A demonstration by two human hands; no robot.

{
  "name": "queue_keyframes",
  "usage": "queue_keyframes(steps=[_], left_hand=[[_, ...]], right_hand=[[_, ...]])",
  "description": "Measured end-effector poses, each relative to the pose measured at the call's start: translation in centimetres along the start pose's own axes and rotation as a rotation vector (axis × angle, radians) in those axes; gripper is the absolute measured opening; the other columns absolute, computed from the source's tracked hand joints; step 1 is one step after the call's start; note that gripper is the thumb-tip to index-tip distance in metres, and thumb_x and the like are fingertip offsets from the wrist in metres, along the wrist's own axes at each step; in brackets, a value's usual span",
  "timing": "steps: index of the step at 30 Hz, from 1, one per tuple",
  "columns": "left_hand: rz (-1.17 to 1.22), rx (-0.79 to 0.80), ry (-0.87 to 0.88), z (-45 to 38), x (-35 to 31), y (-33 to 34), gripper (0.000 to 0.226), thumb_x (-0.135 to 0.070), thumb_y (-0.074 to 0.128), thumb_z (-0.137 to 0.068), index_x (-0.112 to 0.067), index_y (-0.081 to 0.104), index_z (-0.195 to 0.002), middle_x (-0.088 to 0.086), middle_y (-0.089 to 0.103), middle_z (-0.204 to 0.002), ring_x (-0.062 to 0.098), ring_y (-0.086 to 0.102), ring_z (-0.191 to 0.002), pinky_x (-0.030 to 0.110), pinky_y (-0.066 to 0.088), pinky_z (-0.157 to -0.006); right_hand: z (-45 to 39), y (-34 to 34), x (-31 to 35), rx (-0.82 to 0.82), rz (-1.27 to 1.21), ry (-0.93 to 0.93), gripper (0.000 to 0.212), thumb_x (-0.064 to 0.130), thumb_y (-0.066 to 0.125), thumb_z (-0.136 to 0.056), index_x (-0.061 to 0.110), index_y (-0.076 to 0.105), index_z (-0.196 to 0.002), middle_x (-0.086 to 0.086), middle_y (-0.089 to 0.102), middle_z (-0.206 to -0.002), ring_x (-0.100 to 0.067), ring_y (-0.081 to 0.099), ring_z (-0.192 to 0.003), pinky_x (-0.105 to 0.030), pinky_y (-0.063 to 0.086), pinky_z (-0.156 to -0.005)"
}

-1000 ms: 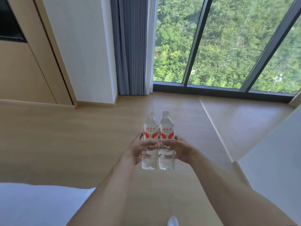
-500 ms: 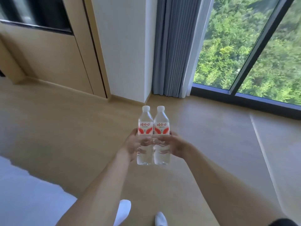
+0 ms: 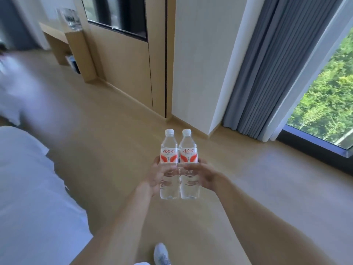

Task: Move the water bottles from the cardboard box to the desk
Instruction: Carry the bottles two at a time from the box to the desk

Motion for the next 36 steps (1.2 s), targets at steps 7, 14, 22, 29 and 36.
queue_keyframes(steps=[7,14,22,29,36], left_hand=[[0.115,-0.119,0.052,-9.8,-5.0,-6.9,0.078,-0.025,0.082,-0.059,-0.025,0.053,-0.131,0.009,0.070,-0.115,0.025,0.069,-0.096,0.042,0.054,-0.073],[0.167,-0.255,0.079,-18.5,-13.5,-15.7,0.057,-0.014,0.084,-0.071,-0.020,0.061,-0.122,0.010,0.073,-0.102,0.023,0.067,-0.086,0.032,0.051,-0.055],[0.195,-0.388,0.108,-25.9,-21.1,-25.1,0.060,-0.017,0.085,-0.060,-0.018,0.065,-0.116,0.011,0.074,-0.094,0.022,0.065,-0.079,0.028,0.045,-0.047],[0.230,-0.523,0.163,-34.1,-27.0,-33.4,0.069,-0.016,0.086,-0.056,-0.016,0.062,-0.121,0.015,0.075,-0.101,0.029,0.067,-0.084,0.035,0.051,-0.059],[0.257,-0.635,0.202,-44.3,-35.7,-40.9,0.057,-0.001,0.078,-0.079,-0.010,0.056,-0.130,0.019,0.069,-0.121,0.043,0.064,-0.116,0.059,0.051,-0.100]], right_hand=[[-14.1,3.8,5.9,0.087,0.157,0.033,0.052,0.010,0.077,-0.083,0.014,0.057,-0.131,-0.016,0.069,-0.123,-0.036,0.066,-0.116,-0.066,0.046,-0.100],[-27.8,10.5,13.7,0.245,0.201,0.024,0.052,0.015,0.086,-0.074,0.019,0.065,-0.122,-0.015,0.072,-0.118,-0.035,0.069,-0.112,-0.064,0.046,-0.100],[-40.3,18.2,20.1,0.384,0.242,0.005,0.052,0.015,0.083,-0.078,0.015,0.063,-0.126,-0.020,0.068,-0.124,-0.039,0.063,-0.120,-0.064,0.043,-0.101],[-53.0,24.5,24.9,0.504,0.228,0.017,0.054,0.009,0.081,-0.077,0.008,0.062,-0.127,-0.020,0.067,-0.116,-0.035,0.065,-0.105,-0.054,0.050,-0.087],[-67.2,30.7,32.4,0.687,0.248,0.020,0.074,0.018,0.080,-0.066,0.012,0.056,-0.136,-0.020,0.065,-0.130,-0.037,0.063,-0.115,-0.056,0.050,-0.097]])
Point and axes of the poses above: each hand's wrist, its own z-axis away from the middle knuckle, its own y-axis out of the palm, x = y × z, the point moved 2 cm from there along -z, towards the middle knuckle
